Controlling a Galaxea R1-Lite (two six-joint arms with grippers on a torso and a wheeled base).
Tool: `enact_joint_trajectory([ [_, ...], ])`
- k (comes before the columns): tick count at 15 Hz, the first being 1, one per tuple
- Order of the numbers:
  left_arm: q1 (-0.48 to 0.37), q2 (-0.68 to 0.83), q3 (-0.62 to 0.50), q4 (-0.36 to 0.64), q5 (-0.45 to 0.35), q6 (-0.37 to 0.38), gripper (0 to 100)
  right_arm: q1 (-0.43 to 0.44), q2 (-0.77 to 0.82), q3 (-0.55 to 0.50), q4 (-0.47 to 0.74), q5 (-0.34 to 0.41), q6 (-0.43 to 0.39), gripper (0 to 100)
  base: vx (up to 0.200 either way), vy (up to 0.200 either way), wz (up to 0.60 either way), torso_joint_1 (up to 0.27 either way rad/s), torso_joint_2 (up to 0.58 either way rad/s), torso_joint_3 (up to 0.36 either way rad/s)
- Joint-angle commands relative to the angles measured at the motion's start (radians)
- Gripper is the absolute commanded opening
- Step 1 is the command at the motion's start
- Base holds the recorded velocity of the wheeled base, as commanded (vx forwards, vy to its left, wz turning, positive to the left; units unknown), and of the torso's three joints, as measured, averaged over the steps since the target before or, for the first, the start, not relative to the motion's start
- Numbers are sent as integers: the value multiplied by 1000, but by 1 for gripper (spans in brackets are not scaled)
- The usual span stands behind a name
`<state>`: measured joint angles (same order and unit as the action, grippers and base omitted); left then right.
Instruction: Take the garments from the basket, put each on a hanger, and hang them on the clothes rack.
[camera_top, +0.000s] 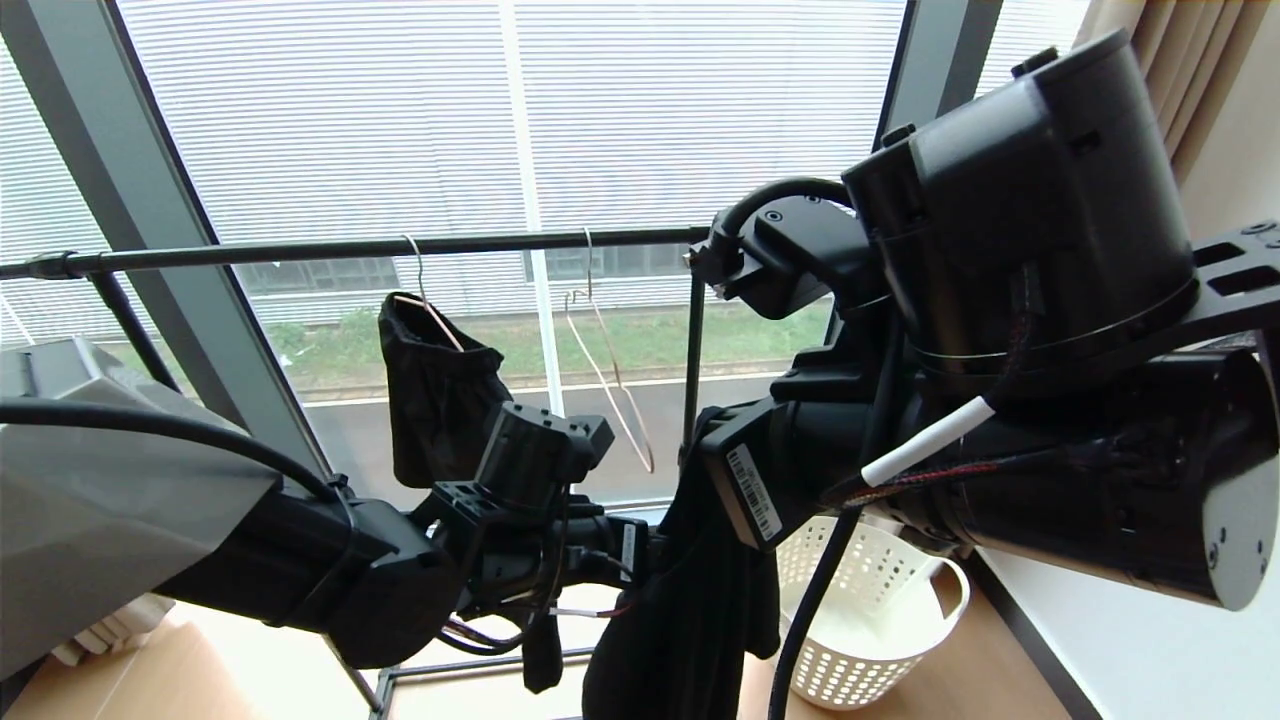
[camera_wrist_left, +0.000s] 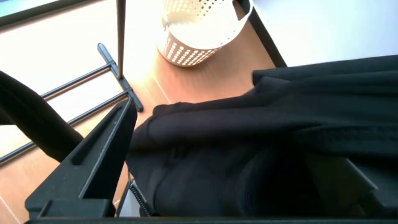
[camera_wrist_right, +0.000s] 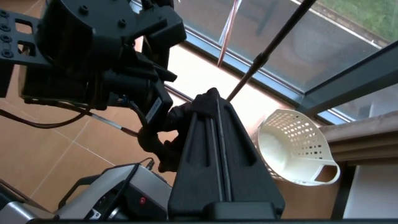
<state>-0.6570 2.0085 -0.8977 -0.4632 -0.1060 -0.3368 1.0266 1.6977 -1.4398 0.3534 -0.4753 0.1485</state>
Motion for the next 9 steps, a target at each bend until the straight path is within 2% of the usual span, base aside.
enact_joint_trajectory([
  [1, -6, 36, -1, -2, 0, 7, 100, 1, -7, -1, -1, 0, 0, 0, 0, 0, 0, 0, 0, 0],
  [6, -15, 50, 19, -2, 26, 12, 100, -2, -46, 6, 2, 0, 0, 0, 0, 0, 0, 0, 0, 0],
  [9, -9, -27, 71, 0, 26, 12, 100, -42, -67, 13, 4, 0, 0, 0, 0, 0, 0, 0, 0, 0],
])
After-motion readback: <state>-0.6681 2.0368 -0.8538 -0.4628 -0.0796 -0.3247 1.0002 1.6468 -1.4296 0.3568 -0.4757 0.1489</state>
